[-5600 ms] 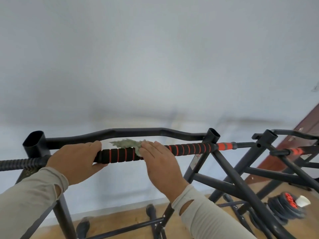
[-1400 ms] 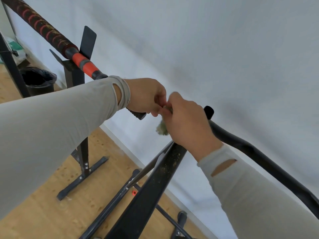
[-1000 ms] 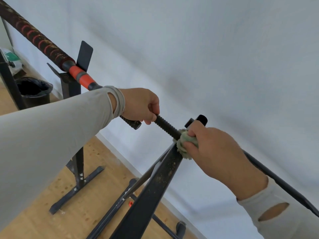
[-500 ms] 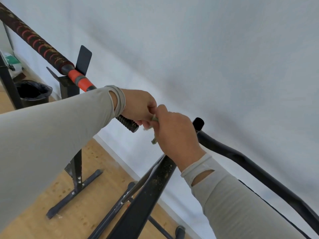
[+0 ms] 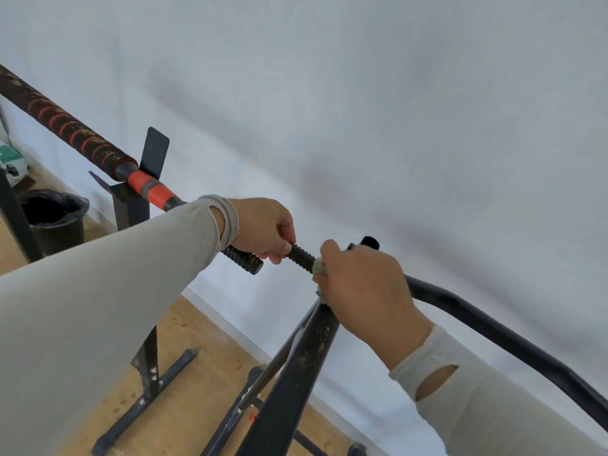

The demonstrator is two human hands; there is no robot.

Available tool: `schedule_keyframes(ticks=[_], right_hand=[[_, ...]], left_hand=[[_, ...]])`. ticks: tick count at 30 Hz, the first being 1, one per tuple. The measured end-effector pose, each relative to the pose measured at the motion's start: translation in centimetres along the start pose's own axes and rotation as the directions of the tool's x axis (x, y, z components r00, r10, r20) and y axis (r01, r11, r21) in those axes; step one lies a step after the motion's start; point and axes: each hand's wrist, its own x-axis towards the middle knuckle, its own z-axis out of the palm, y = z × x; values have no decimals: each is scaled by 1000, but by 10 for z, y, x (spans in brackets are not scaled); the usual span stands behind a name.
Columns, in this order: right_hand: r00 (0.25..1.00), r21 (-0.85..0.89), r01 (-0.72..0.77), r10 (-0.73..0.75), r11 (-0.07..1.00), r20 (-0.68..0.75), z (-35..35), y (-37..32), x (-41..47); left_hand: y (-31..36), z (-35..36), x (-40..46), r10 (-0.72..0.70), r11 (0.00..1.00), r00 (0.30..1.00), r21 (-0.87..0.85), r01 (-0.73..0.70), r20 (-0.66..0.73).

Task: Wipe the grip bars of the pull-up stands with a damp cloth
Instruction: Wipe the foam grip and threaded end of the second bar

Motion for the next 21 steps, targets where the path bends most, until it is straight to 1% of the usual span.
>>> schedule_keyframes(ticks=[3,5,8,12,13,14,15,17,19,21], right_hand=[[999,59,-41,41,997,-7,9,-24,20],[997,72,-75,75,995,0,11,-26,18],[992,77,-122,119,989,49,4,-9,-8],[974,92,-205,194,974,117,-16,21,-40],[972,129,-224,211,966,106,-22,25,-47],[969,206,-247,238,947,68,-29,27,-54],[961,314,-272,275,909,36,-36,27,-63],[933,544,-305,359,782,7,-52,24,-81],[914,731,-277,406,623,0,-68,17,-99],[912,857,-227,411,462,19,-83,6,-113]], left_hand=[[-2,0,1,13,1000,1000,8,-13,-3],[-3,0,1,9,1000,1000,19,-9,0],[-2,0,-1,3,999,1000,35,-3,-6],[8,6,-11,-23,998,997,49,27,-71],[11,8,-15,-32,998,995,46,37,-92],[14,11,-20,-35,998,992,48,41,-117],[16,12,-28,-33,998,989,56,41,-142],[20,15,-48,-17,998,979,62,30,-205],[24,19,-79,-4,1000,961,28,12,-278],[29,27,-120,-14,1000,947,0,15,-320]])
